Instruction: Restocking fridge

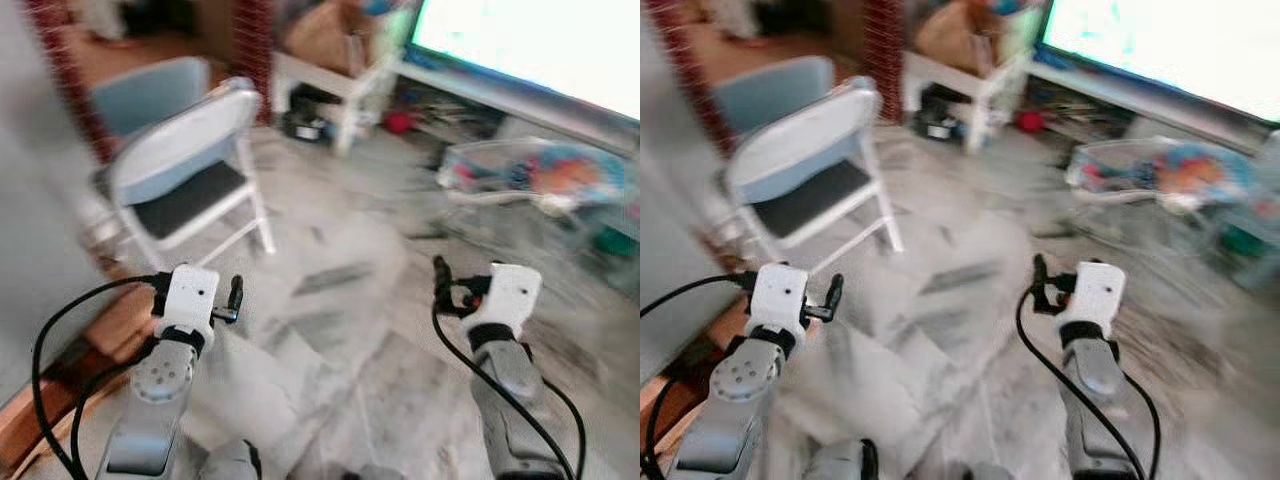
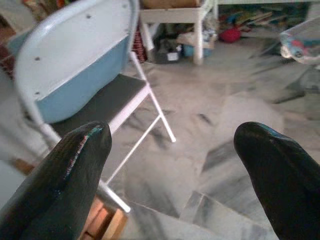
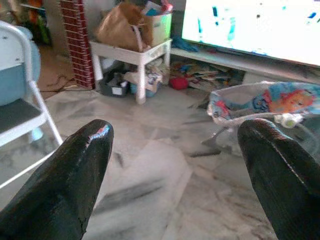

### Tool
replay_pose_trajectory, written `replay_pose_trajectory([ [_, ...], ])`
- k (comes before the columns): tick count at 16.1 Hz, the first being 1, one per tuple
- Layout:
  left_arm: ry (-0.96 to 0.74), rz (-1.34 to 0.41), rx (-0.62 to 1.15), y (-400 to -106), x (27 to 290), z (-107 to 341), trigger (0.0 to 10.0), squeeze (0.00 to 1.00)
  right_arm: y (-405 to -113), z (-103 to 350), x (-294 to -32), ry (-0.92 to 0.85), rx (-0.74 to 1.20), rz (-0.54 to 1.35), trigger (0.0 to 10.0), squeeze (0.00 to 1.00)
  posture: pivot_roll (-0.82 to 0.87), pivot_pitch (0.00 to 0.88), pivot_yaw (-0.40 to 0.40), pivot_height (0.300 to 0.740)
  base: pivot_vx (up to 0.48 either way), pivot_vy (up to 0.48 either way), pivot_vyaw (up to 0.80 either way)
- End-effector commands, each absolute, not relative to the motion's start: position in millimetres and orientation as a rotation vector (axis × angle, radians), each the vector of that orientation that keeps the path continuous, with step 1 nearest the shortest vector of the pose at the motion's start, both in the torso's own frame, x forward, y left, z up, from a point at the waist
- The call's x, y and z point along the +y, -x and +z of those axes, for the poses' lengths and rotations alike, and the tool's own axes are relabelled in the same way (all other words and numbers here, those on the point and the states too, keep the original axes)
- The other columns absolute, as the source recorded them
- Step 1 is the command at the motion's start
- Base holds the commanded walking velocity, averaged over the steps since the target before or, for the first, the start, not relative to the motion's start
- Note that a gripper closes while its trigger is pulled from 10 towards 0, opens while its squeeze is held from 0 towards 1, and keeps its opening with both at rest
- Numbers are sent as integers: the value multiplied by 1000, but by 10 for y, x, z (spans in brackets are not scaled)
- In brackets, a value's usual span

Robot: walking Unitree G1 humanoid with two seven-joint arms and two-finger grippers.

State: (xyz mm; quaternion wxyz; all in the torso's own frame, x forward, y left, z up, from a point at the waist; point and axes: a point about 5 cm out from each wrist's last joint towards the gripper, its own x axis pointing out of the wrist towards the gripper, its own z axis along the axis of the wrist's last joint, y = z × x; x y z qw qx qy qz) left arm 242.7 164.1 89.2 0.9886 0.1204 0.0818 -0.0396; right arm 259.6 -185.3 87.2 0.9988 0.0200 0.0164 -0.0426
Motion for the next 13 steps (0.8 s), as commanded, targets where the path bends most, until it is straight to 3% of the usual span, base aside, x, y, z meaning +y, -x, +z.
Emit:
replay_pose_trajectory([
  [1, -241, -47, 189, -2359, 1661, 854, 10000, 0, -2602, 838, -1873, -46, 55, -87, 10000, 0, 171, 112, -78, 740, 0, 0, 0],
  [5, -291, -57, 193, -2306, 1655, 825, 10000, 0, -2531, 811, -1895, -49, 55, -100, 10000, 0, 162, 96, -48, 740, 0, 0, 0],
  [8, -339, -140, 168, -2462, 1587, 887, 10000, 0, -2513, 794, -1899, -62, 36, -162, 10000, 0, 126, 76, 7, 740, 0, 0, 0],
  [11, -403, -172, 126, -2632, 1514, 970, 10000, 0, -2471, 812, -1983, -30, 36, -182, 10000, 0, 135, 53, -49, 740, 0, 0, 0],
  [13, -384, -139, 137, -2606, 1555, 975, 10000, 0, -2431, 795, -1984, -20, 54, -169, 10000, 0, 122, 91, -49, 740, 0, 0, 0],
])
